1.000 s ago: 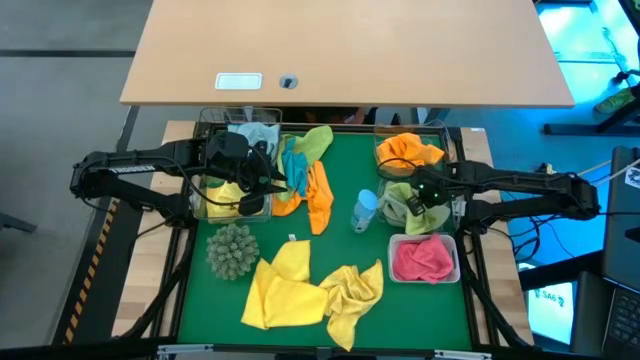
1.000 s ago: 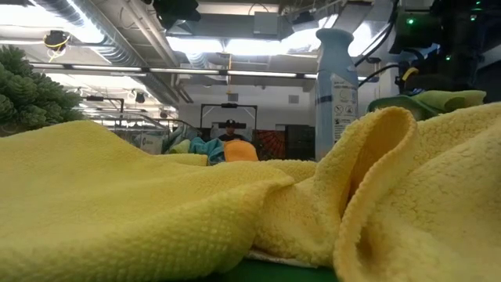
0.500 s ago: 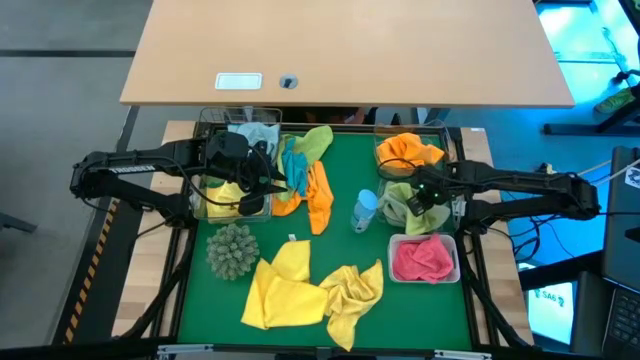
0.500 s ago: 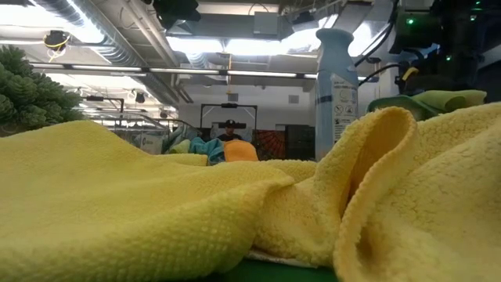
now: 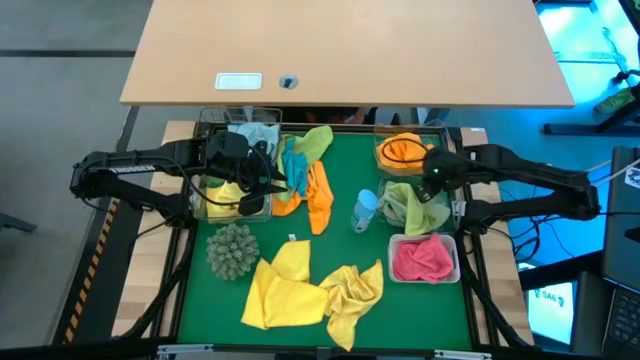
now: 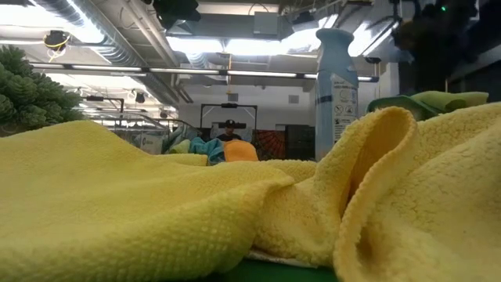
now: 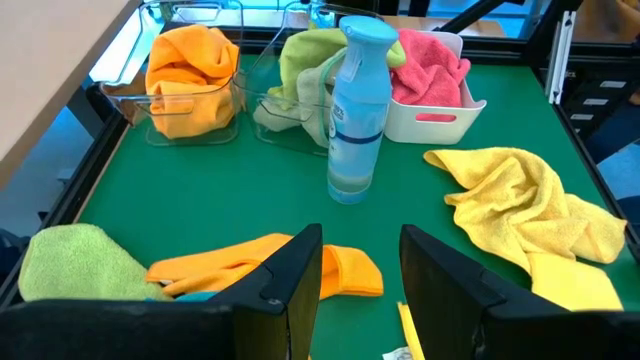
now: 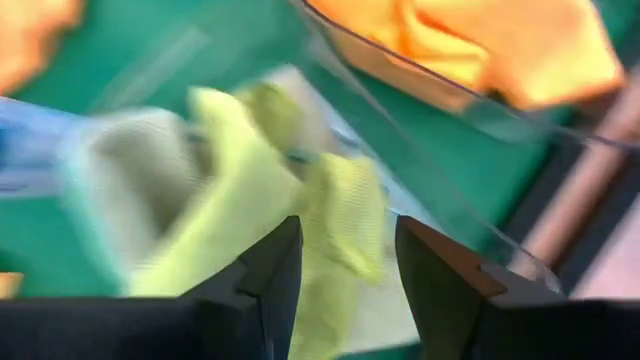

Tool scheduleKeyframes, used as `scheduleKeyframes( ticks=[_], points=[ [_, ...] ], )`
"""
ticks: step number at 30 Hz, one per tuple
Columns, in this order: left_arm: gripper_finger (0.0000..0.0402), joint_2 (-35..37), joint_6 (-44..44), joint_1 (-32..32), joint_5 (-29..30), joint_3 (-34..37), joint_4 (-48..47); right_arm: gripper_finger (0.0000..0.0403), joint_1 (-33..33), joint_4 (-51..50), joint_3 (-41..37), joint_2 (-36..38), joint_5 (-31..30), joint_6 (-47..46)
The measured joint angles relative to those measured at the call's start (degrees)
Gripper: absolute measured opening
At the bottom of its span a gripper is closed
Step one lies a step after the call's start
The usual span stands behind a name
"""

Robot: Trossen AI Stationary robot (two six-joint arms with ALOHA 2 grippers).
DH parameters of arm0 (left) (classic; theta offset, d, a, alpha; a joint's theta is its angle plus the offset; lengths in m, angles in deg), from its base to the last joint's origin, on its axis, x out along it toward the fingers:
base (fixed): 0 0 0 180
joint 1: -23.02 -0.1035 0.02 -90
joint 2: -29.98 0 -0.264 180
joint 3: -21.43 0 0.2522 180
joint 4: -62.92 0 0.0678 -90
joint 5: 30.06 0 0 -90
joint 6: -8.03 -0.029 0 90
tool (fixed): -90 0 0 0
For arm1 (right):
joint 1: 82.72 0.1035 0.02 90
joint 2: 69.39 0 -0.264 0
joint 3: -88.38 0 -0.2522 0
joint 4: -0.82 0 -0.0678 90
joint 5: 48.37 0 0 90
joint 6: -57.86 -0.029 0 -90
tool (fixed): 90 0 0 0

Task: Sort microfiber towel by color & place in baskets
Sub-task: Put the light green microfiber towel into the bottom right transparent bin

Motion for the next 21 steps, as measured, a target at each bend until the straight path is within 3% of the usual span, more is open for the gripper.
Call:
scheduleKeyframes(
  ticks=[9,15,21],
  points=[
    [0.0130,0.00,0.37,0.00,0.00,0.00,-0.01,0.0163,9.30,13.28,-1.80,-0.47,0.88,0.11],
    [0.0130,0.00,0.33,-0.01,0.00,0.00,-0.01,0.0163,15.64,22.73,-10.37,-0.69,-2.34,-1.25],
    [0.0130,0.00,0.33,-0.01,0.00,0.00,0.01,0.0163,16.78,27.45,-20.38,-0.67,-3.00,-7.48]
  ],
)
